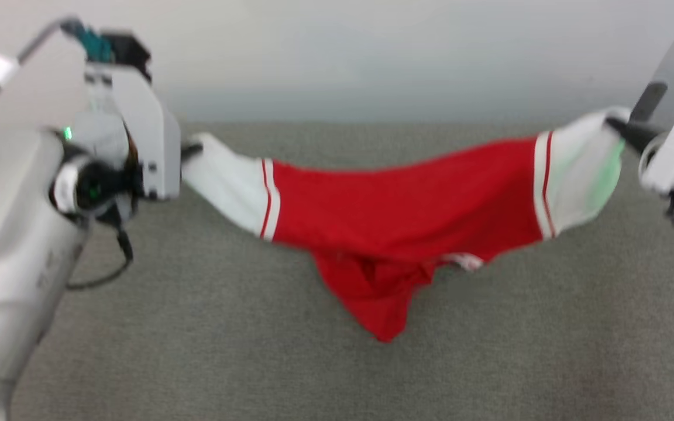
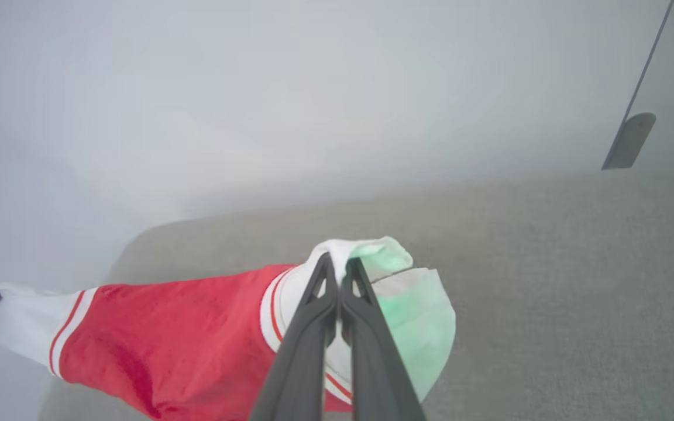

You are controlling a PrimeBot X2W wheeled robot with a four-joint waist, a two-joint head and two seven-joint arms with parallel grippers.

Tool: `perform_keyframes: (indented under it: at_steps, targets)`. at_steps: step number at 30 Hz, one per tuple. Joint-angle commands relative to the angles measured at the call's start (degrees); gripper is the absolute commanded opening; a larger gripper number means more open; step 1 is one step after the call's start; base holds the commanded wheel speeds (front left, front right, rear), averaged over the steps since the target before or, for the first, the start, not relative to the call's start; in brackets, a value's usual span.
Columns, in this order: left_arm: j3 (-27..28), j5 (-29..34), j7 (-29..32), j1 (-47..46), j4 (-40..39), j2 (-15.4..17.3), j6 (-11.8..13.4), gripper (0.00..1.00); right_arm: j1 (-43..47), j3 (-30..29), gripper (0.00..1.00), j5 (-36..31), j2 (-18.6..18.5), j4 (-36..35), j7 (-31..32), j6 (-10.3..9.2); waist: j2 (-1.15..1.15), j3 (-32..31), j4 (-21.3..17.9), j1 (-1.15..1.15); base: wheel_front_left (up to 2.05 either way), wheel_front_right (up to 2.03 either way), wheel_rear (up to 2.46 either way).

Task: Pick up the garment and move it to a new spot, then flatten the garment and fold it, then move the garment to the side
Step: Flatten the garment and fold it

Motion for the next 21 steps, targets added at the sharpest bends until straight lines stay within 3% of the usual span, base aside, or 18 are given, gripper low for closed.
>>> perform_keyframes:
  at_steps: [1,14,21]
  targets:
    - [0.11,0.63,-0.24,-1.59,-0.21,-0.08,0.29,0.00,-2.03,-0.84,0.00,-1.02,0.68,0.54,-1.10,-0.02,0.00,-3.50,1.51,0.00,0.00,0.00,0.00]
    - [3.37,5.18,-9.69,-17.29,3.67,-2.51,-0.11,0.00,-22.60,-2.57,0.00,-2.20,2.62,11.51,-12.70,-0.02,0.00,-5.74,3.23,0.00,0.00,0.00,0.00]
    - [3.99,5.53,-11.12,-21.96,6.11,-3.62,-0.57,0.00,-28.37,-3.45,0.00,-3.47,2.90,16.12,-15.08,-0.02,0.00,-0.70,4.04,0.00,0.00,0.00,0.00]
